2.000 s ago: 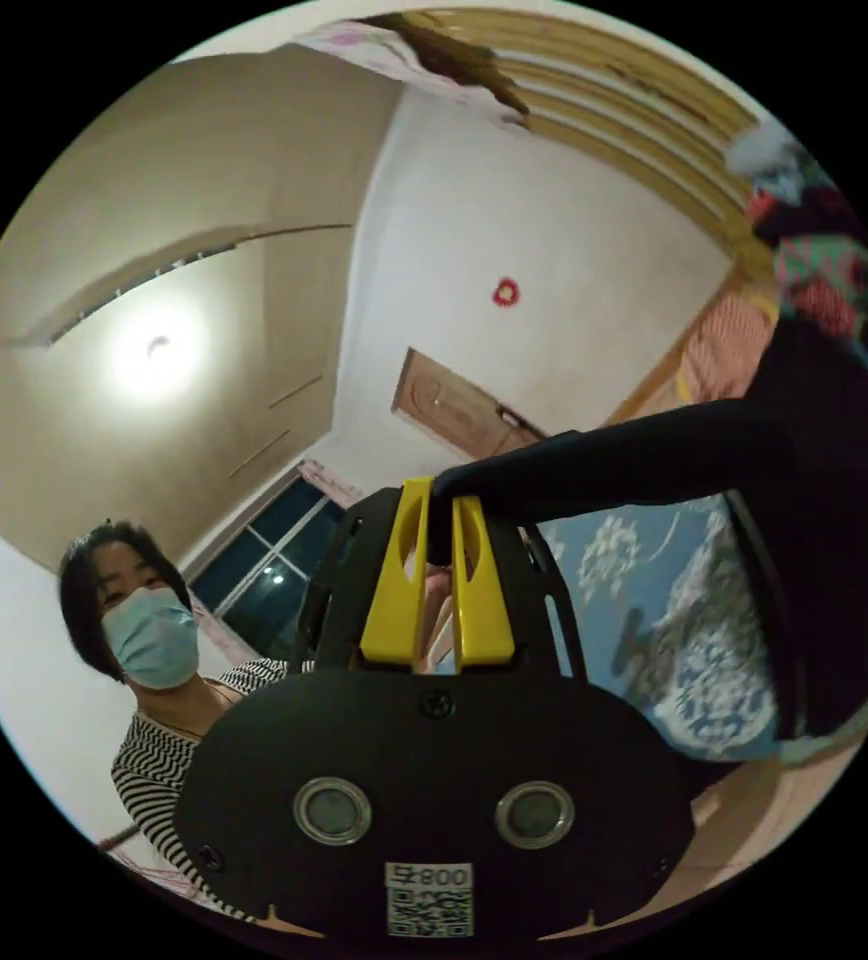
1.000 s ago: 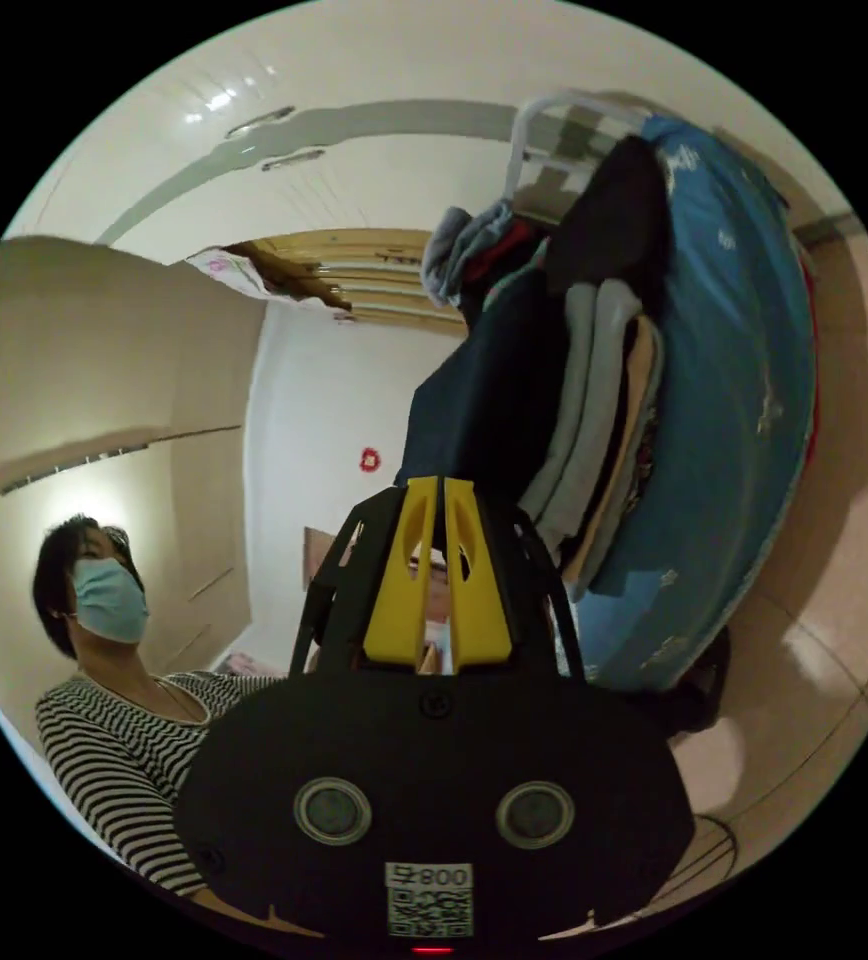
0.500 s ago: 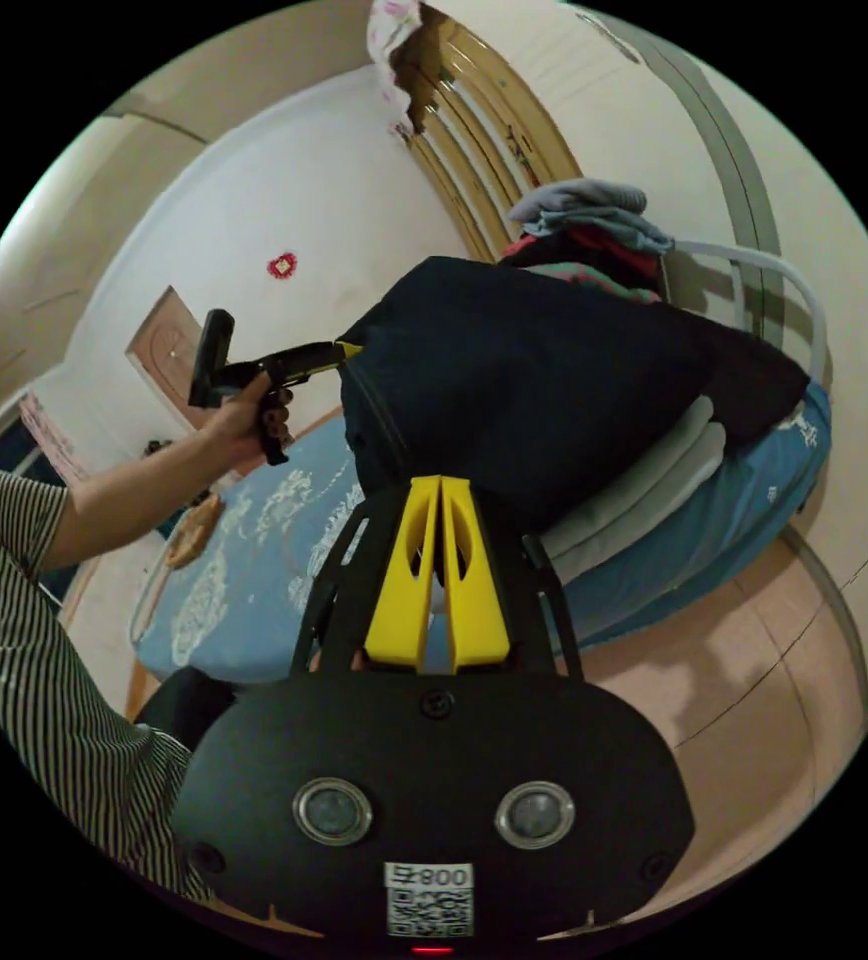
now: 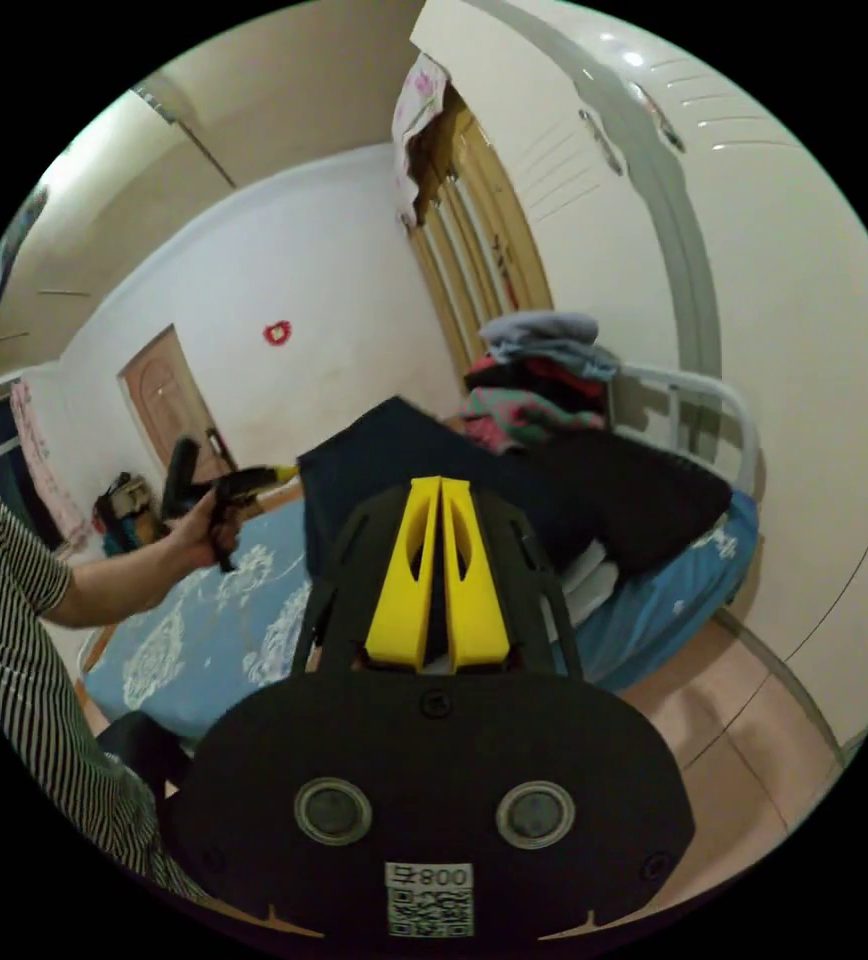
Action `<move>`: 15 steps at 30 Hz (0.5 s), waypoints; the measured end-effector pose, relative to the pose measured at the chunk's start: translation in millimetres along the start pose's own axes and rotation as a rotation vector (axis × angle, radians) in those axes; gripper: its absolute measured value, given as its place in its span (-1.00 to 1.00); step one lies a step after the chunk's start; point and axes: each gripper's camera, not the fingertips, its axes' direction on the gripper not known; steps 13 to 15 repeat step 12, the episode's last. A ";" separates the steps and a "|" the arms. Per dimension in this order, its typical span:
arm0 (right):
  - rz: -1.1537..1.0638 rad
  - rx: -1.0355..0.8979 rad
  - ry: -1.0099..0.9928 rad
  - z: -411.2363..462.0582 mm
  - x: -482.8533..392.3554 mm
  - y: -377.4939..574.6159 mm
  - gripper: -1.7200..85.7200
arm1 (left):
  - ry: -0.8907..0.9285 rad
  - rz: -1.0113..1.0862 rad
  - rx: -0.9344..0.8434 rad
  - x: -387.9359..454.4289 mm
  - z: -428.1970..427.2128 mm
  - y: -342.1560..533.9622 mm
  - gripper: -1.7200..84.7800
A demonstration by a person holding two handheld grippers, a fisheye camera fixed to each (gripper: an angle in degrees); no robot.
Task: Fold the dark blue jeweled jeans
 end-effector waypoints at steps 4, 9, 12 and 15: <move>-0.077 -0.141 0.117 53.5 -3.5 -57.0 -0.82 | 0.005 0.001 -0.025 -2.9 -15.4 34.3 -0.96; -0.126 -0.350 0.169 134.2 -21.5 -104.7 -0.80 | -0.046 -0.056 -0.101 -9.5 -31.6 77.9 -0.95; -0.125 -0.438 0.243 179.7 -39.0 -115.4 -0.80 | -0.055 -0.117 -0.158 -13.7 -38.1 102.0 -0.95; -0.125 -0.438 0.243 179.7 -39.0 -115.4 -0.80 | -0.055 -0.117 -0.158 -13.7 -38.1 102.0 -0.95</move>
